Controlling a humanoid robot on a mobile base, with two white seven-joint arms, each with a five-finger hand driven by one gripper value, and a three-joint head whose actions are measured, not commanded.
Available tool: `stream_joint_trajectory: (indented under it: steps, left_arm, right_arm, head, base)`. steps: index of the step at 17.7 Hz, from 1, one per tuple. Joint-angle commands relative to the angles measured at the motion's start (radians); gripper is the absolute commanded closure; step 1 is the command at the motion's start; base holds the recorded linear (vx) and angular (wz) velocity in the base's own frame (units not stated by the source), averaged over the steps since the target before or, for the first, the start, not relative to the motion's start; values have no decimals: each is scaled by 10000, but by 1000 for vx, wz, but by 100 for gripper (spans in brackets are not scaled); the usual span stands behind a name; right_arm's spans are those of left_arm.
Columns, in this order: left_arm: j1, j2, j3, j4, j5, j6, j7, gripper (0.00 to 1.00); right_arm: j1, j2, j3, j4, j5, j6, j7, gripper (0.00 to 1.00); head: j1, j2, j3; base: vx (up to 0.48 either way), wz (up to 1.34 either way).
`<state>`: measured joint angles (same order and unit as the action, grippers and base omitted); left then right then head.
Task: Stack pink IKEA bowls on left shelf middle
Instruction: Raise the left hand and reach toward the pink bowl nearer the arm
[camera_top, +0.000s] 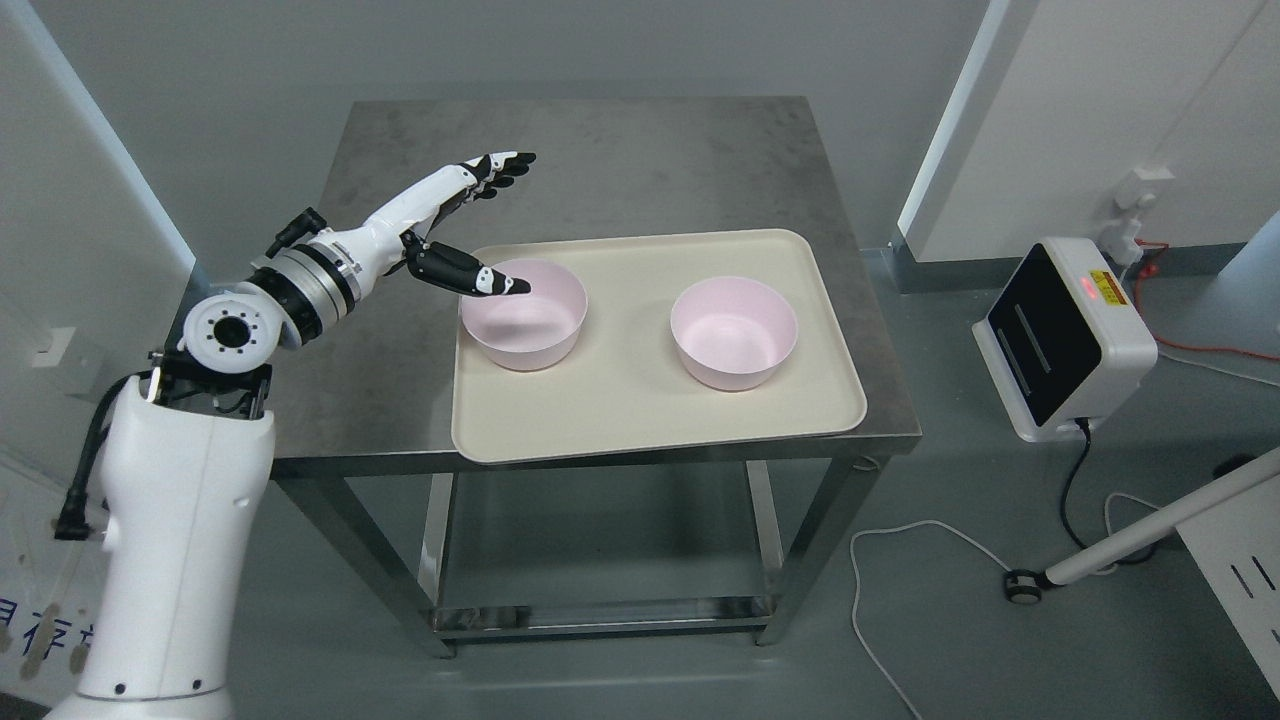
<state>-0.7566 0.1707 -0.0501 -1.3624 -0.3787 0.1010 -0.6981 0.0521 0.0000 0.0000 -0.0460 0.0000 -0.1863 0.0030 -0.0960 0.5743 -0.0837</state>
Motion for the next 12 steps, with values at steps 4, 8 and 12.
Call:
stream_joint_trajectory:
  steps: [4,8,12]
  left_arm:
    - [-334,-1185,-527,1505,-630,294,584,13]
    - [110,-1185,-435,1490,-968,141,615,17]
    - [173,-1354,-22,1505,-1518,-226,1380,27]
  right_arm:
    - [0,-175,-92,0,77,7,1,0]
    - [0,-175,-107,0,77,7,16,0]
    - [0,-175,-92,0,77,7,1,0]
  head:
    - [0,0,0]
    - [0,0,0]
    - [0,0,0]
  base:
    - [0,0]
    - [0,0]
    - [0,0]
